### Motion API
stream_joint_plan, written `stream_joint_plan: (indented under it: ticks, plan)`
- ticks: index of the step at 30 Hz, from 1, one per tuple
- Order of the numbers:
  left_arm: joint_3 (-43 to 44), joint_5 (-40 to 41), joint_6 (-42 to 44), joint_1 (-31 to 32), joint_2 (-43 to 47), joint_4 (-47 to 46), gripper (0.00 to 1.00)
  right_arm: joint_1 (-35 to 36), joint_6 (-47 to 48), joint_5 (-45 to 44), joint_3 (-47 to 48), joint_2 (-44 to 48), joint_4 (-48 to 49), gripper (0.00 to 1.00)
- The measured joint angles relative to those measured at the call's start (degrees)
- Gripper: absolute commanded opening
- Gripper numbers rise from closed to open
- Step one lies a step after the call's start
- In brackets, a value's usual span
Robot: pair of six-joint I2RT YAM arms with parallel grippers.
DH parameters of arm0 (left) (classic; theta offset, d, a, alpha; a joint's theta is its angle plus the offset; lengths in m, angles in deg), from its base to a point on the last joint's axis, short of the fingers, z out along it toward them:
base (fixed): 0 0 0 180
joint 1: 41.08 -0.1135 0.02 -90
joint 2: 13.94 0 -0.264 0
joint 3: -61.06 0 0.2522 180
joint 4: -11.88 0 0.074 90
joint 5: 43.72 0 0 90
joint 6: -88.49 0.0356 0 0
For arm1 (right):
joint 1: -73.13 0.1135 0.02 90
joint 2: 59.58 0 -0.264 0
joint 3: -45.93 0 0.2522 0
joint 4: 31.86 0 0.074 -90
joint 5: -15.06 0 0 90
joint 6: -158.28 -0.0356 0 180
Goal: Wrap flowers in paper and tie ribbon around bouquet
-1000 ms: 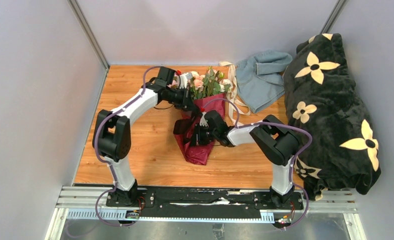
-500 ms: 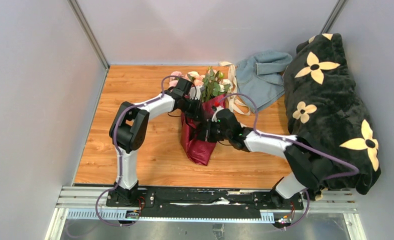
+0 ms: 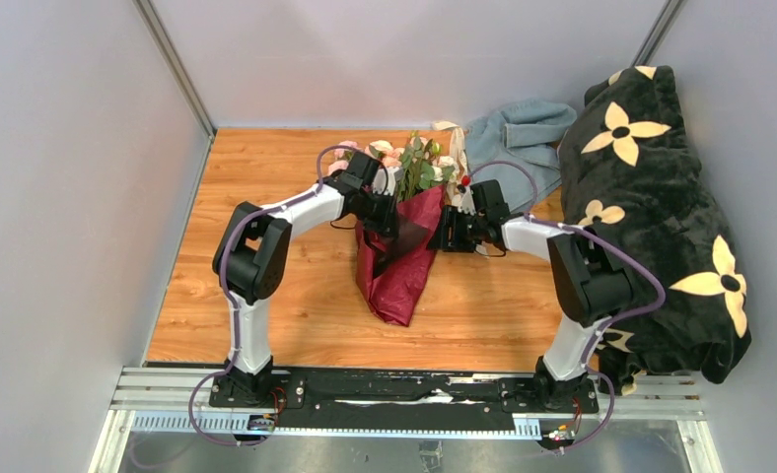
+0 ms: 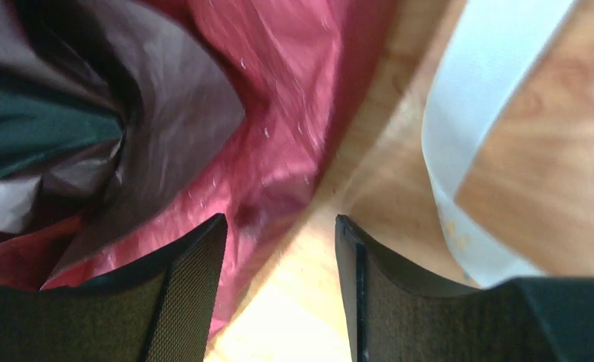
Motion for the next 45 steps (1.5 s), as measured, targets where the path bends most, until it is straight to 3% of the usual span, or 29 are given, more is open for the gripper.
stream_joint_plan:
  ticks: [4,6,15,22,32,34,36,37,45]
  plan:
    - [0.02,0.72,0.5,0.2,1.99,1.09,0.0,-0.5,2.21,4.98,4.59,-6.12,2.05,0.16]
    - [0.2,0.87,0.55,0.46,2.91,1.4,0.0,-0.24,1.42,7.56,4.59,-8.02,3.8,0.07]
    - [3.54,1.09,0.52,4.46,3.69,1.92,0.0,4.61,-4.57,10.43,4.59,-10.91,12.13,0.01]
    - [3.54,3.39,0.48,4.42,1.7,0.87,0.0,4.98,-5.33,8.98,4.39,-9.94,12.09,0.17]
    - [2.97,6.45,0.28,4.46,-2.32,-0.96,0.0,5.05,-2.19,-6.6,2.4,7.54,-1.57,0.3]
    - [2.97,6.82,0.28,4.46,-2.62,-1.11,0.0,5.35,-0.85,-10.08,1.92,10.97,-4.31,0.4]
    - [2.97,7.06,0.28,4.46,-2.93,-1.27,0.0,6.88,1.6,-13.29,1.49,14.88,-7.15,0.62]
    - [2.97,7.1,0.28,4.46,-3.1,-1.38,0.0,8.0,2.56,-13.88,1.46,16.22,-7.72,0.67]
    - [2.97,7.28,0.04,4.46,-3.48,-1.62,0.0,14.78,1.01,-6.16,-0.92,19.93,-0.44,0.7]
